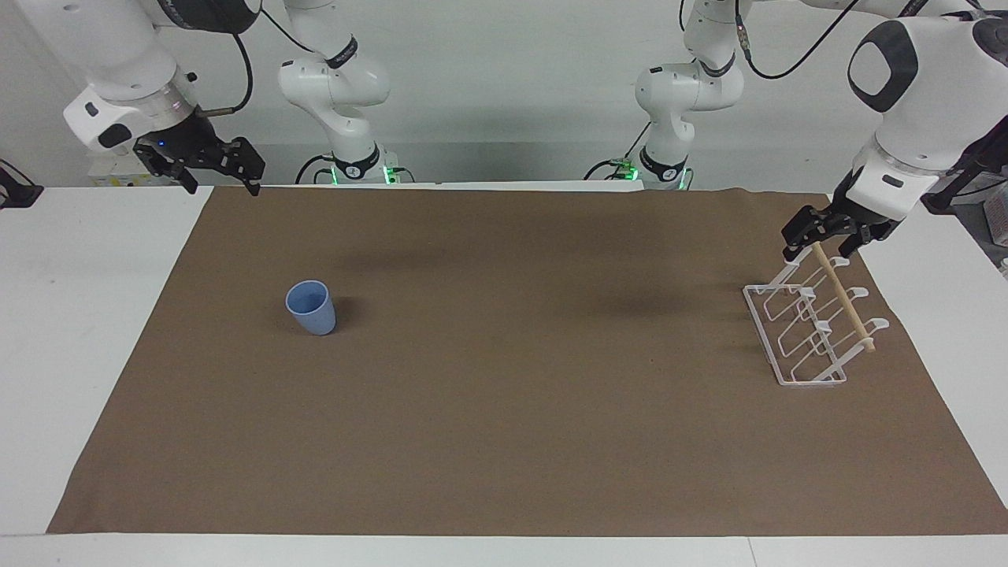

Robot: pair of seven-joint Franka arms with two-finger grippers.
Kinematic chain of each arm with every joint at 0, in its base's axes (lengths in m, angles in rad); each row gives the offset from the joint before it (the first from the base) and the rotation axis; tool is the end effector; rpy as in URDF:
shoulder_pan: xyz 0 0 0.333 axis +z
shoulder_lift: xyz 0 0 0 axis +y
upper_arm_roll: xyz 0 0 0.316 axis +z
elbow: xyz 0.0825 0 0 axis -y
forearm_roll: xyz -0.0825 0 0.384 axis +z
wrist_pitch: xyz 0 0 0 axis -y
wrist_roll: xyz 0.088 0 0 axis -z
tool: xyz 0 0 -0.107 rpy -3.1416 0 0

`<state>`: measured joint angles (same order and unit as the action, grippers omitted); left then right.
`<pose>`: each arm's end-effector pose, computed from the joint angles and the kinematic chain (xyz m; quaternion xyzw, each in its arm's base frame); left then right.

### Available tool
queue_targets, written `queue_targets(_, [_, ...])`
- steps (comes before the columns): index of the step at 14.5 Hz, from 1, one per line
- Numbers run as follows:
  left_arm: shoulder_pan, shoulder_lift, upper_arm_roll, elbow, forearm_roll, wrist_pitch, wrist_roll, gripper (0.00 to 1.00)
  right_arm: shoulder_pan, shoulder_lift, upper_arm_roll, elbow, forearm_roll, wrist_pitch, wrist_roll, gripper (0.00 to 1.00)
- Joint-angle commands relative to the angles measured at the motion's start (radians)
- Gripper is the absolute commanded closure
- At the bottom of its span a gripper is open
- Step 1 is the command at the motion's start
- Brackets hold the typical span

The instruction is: Hang cup on cup holder

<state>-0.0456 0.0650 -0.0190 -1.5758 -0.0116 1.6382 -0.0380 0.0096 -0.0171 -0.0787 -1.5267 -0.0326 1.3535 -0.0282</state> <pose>0.5781 -0.0382 0.5912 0.9999 -0.0129 -0.0016 0.0063 0.5241 -0.0407 0.6368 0.9966 -0.0226 -0.0786 0.0117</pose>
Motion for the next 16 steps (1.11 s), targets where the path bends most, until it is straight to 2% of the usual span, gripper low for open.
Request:
queue_targets(1, [-0.003,-0.024,-0.001,-0.016,0.010,-0.015,-0.023,0.00,-0.005,-0.001,0.005,0.008,-0.004,-0.001,0.007,0.00])
queue_targets(8, [-0.003,-0.024,-0.001,-0.015,0.013,-0.005,-0.013,0.00,-0.020,-0.020,-0.001,-0.030,-0.004,-0.001,-0.012,0.00])
queue_targets(11, [-0.003,-0.028,-0.001,-0.016,0.013,-0.014,-0.013,0.00,-0.017,-0.024,0.000,-0.061,-0.003,0.074,-0.015,0.00])
queue_targets(14, [-0.003,-0.028,-0.001,-0.016,0.013,-0.011,-0.013,0.00,-0.017,-0.069,0.002,-0.266,0.005,0.275,-0.021,0.00])
queue_targets(16, [-0.003,-0.028,-0.001,-0.016,0.013,-0.012,-0.013,0.00,-0.010,-0.064,0.005,-0.378,0.016,0.384,-0.021,0.00])
